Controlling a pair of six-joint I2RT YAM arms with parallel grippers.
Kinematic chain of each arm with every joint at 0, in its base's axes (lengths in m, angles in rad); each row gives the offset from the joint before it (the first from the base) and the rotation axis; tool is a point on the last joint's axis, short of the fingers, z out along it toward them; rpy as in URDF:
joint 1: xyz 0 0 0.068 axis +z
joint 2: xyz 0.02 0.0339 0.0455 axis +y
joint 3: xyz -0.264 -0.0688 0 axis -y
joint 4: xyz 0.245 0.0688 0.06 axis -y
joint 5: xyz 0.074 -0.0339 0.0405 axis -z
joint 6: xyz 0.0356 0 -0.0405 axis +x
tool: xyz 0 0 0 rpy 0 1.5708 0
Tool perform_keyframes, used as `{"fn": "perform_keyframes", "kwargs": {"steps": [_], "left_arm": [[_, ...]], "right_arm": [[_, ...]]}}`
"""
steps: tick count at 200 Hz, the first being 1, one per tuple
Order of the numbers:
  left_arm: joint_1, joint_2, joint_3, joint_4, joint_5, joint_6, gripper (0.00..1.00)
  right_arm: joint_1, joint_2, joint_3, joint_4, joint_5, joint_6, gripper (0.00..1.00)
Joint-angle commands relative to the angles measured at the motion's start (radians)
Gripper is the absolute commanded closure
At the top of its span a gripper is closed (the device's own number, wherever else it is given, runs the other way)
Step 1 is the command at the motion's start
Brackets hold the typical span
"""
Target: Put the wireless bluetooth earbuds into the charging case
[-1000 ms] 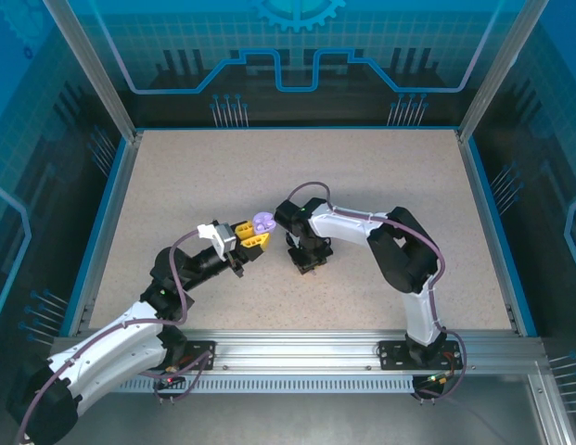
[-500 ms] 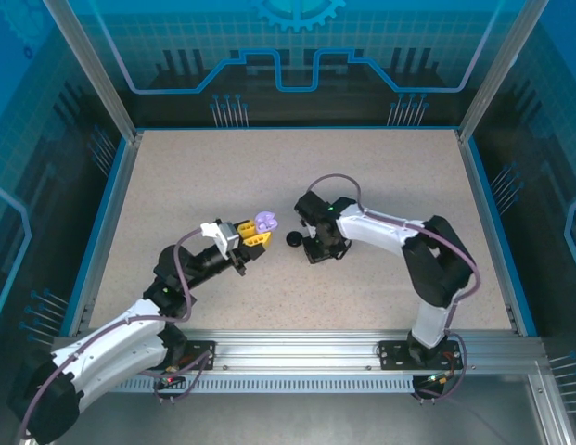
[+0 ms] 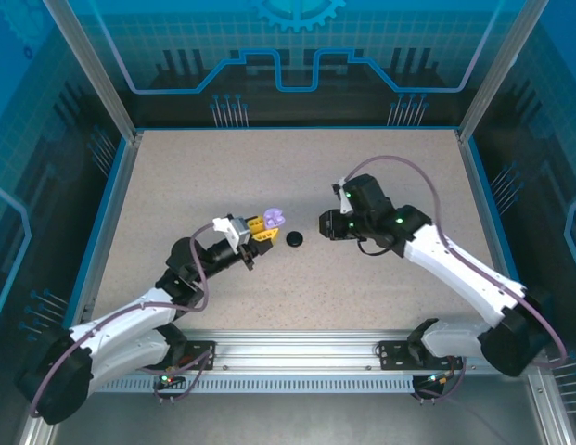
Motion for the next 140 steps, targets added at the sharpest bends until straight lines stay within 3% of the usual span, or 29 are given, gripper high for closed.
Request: {"fn": "perform_keyframes", "kwargs": {"steps": [1,45,140], "left_arm": [[-0.009,0.056,0.039,0.140,-0.026,0.024,1.00],[-0.040,0.173,0.073,0.246,-0.058,0.033,1.00],[-0.099,0.335,0.122,0.385,-0.085,0.045,1.00]], "right_arm": [[-0.015,-0.081,-0.008,0.064,-0.044,0.085,0.76],[-0.011,-0.188,0.017,0.124,-0.055,0.176,0.76],[0.184,-0.146,0.124,0.161,0.180,0.160,0.76]]}}
